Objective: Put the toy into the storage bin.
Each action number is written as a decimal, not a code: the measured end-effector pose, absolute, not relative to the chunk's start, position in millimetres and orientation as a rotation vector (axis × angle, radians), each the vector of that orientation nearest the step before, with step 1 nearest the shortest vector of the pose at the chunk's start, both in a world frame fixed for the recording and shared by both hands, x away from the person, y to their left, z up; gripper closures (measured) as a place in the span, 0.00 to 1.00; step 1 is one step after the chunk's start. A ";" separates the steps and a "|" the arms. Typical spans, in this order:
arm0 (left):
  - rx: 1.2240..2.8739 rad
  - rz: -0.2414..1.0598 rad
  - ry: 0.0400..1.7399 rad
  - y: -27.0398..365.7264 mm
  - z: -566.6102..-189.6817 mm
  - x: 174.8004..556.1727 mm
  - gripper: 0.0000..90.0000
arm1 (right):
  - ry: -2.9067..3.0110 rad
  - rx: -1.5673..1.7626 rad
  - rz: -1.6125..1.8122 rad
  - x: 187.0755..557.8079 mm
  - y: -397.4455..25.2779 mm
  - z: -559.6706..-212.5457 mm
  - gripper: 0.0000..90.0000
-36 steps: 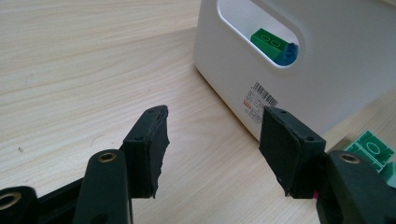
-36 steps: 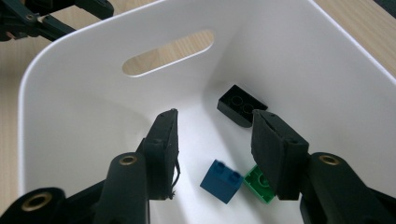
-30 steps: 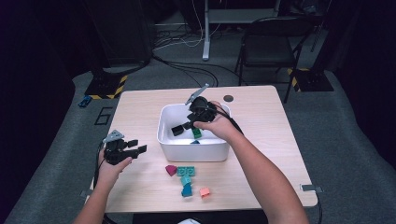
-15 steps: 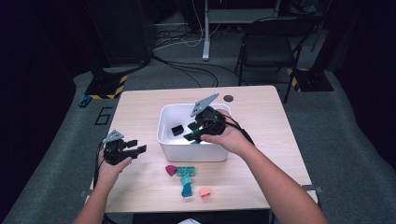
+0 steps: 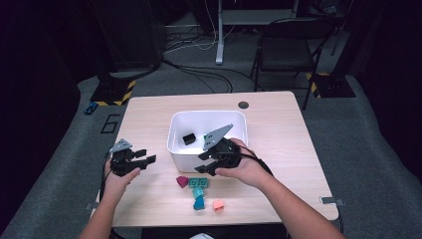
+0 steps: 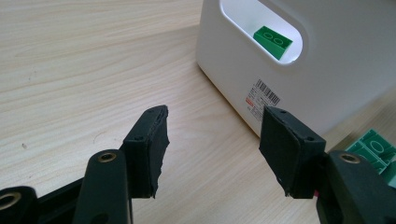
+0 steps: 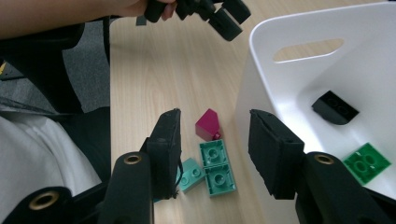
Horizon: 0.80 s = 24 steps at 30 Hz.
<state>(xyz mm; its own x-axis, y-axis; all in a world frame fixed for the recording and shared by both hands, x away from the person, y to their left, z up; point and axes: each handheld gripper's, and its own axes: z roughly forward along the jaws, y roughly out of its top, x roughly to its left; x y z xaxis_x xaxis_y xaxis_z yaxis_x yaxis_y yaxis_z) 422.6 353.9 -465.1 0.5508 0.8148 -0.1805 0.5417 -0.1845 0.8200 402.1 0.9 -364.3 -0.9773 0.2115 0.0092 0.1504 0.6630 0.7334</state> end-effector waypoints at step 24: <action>1.852 0.377 1.114 353.7 -466.7 422.4 0.46 | 2.814 0.439 1.181 405.0 -2.5 -452.4 0.64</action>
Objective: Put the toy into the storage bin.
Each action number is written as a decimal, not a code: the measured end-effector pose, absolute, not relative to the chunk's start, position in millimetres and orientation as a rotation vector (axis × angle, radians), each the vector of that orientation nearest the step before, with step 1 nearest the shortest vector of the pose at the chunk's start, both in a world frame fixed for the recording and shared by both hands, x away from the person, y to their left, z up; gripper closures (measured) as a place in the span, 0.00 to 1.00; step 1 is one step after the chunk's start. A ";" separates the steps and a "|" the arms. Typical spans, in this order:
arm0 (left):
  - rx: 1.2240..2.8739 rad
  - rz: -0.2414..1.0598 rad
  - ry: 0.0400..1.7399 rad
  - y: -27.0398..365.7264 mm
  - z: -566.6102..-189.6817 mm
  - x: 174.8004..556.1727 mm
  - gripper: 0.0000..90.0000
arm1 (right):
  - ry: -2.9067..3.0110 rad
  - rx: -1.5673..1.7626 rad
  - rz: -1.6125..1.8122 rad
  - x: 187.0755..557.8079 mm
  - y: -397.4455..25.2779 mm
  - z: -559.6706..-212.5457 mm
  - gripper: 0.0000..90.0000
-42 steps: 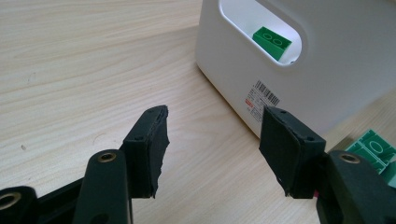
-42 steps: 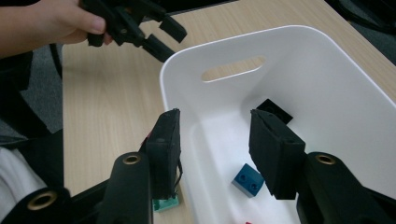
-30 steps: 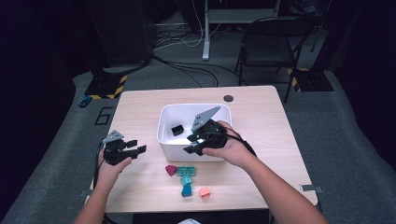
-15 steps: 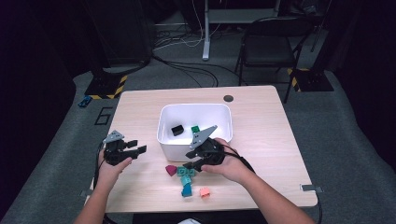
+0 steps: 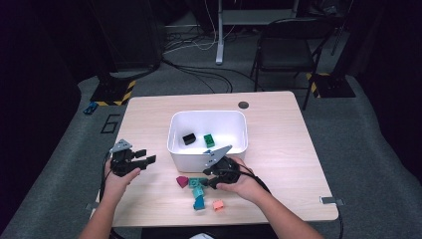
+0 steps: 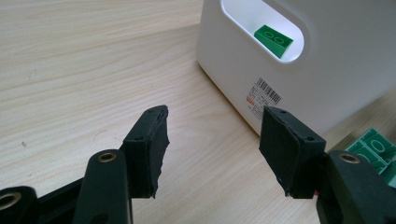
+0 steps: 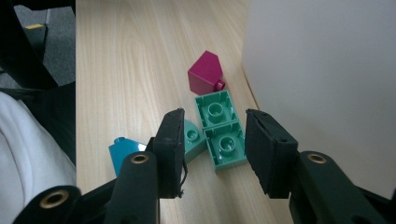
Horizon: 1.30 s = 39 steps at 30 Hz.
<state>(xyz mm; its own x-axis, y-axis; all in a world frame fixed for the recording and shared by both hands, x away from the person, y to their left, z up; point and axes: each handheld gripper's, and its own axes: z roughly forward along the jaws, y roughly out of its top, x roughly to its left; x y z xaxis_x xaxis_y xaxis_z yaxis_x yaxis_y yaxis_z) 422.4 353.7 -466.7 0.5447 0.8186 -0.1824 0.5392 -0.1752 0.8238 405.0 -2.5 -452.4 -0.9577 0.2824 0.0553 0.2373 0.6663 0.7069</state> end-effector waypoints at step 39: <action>1.866 0.368 1.117 355.1 -467.1 423.0 0.46 | 2.781 0.447 1.099 401.4 6.8 -504.7 0.57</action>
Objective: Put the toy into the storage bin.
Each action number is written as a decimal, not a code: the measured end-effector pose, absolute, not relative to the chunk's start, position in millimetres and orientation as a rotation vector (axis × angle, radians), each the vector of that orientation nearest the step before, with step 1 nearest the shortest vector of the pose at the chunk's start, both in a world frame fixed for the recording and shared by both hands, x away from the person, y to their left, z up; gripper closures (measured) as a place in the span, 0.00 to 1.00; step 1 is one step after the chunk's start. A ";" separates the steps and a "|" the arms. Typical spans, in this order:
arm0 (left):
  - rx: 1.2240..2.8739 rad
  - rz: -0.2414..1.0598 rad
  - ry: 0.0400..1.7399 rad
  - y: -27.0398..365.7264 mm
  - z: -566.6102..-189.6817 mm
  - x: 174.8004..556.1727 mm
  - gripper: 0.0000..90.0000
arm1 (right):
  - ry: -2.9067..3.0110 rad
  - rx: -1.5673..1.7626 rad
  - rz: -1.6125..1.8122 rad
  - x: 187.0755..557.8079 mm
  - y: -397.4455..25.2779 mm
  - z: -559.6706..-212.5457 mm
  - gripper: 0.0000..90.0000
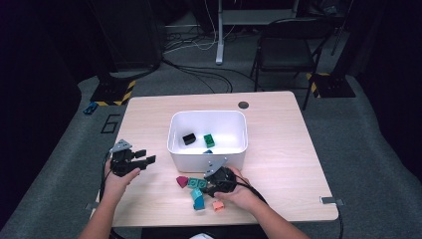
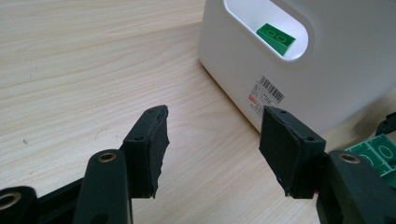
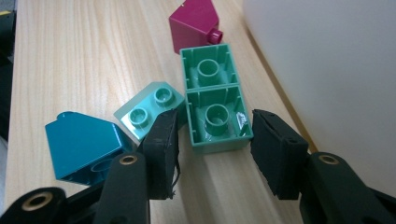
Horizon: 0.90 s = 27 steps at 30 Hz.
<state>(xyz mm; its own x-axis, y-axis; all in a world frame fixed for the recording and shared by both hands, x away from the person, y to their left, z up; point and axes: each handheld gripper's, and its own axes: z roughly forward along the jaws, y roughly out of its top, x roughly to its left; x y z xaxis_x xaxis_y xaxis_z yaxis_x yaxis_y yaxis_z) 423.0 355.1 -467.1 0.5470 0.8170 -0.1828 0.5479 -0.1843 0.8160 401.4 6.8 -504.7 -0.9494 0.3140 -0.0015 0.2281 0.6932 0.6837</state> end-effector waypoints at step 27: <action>1.862 0.371 1.122 355.9 -467.3 423.2 0.46 | 2.794 0.470 1.127 399.0 2.1 -488.4 0.65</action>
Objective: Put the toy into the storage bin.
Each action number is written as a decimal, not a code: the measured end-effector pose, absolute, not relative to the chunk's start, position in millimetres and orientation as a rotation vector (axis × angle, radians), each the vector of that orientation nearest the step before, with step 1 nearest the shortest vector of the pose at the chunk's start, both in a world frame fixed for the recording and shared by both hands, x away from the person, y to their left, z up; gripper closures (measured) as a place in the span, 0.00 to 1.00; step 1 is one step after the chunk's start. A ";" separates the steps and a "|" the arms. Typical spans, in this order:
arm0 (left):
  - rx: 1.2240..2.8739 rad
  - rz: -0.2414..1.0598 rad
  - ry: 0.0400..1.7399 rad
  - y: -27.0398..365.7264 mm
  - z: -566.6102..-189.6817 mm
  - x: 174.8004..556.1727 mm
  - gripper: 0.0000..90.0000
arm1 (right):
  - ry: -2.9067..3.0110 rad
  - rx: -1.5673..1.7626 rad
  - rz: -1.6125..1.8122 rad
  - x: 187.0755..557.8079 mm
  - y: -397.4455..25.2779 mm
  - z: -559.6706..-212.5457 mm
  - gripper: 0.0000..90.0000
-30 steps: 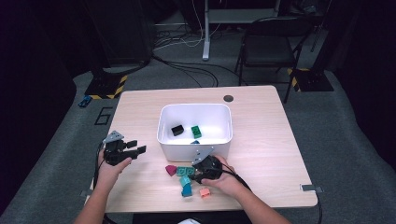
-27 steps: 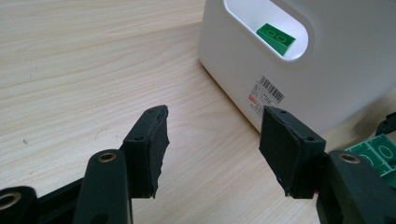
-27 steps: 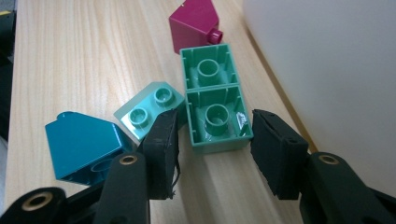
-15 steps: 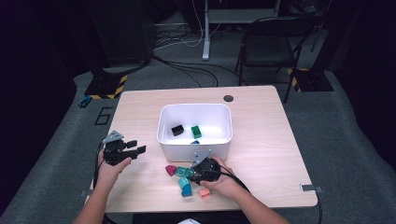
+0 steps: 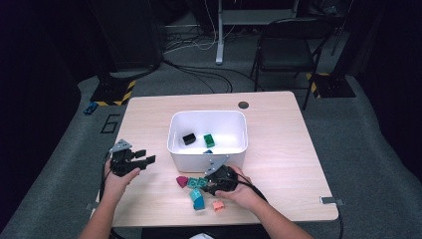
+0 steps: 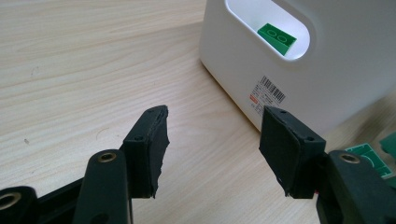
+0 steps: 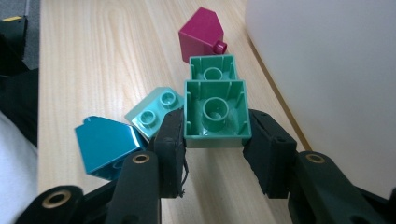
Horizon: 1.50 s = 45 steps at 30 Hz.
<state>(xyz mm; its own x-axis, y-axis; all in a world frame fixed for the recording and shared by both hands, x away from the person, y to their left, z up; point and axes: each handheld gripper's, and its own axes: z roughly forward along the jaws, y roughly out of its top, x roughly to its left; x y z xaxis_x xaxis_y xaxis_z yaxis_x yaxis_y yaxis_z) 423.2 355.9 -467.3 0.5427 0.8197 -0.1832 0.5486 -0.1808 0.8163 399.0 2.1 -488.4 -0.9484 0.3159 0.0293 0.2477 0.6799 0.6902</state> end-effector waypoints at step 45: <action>1.868 0.372 1.119 355.2 -467.5 423.4 0.46 | 2.767 0.432 1.270 402.0 -17.2 -370.1 0.65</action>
<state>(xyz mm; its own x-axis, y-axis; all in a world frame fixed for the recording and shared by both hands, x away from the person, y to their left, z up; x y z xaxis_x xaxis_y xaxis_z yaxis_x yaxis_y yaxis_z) 423.4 355.2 -467.5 0.5455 0.8186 -0.1799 0.5482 -0.1862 0.8153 402.0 -17.2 -370.1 -0.9583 0.2803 0.0559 0.2251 0.6199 0.7517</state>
